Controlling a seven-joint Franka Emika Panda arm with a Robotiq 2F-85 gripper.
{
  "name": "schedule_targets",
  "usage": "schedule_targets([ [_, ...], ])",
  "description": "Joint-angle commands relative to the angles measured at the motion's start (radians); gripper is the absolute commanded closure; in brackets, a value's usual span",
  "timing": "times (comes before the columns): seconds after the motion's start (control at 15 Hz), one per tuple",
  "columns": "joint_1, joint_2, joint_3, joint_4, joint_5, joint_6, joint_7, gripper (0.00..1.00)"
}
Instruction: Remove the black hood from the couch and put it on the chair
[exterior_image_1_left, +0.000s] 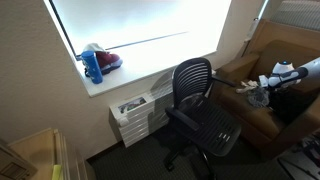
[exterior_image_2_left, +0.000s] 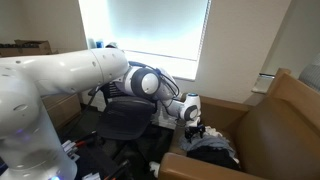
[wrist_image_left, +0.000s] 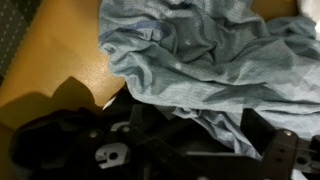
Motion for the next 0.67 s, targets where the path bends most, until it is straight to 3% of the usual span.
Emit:
schedule_targets([
  [0.0, -0.033, 0.0, 0.019, -0.03, -0.065, 0.042, 0.12, 0.0],
  [0.33, -0.05, 0.0, -0.01, -0.041, -0.181, 0.061, 0.409, 0.0],
  [0.6, -0.088, 0.0, -0.025, -0.026, -0.242, -0.098, 0.632, 0.0],
])
